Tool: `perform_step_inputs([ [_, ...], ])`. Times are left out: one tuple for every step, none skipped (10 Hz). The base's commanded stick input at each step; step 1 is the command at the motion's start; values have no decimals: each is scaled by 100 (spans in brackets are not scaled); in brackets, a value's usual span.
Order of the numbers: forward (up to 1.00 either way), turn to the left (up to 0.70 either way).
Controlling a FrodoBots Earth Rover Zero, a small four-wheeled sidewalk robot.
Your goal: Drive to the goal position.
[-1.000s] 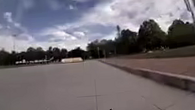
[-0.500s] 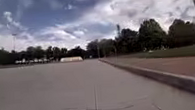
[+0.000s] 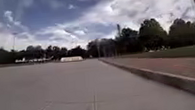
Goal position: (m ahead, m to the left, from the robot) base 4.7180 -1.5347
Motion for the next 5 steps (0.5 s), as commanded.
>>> perform_step_inputs([
  [100, 0],
  [100, 0],
  [100, 0],
  [100, 0],
  [100, 0],
])
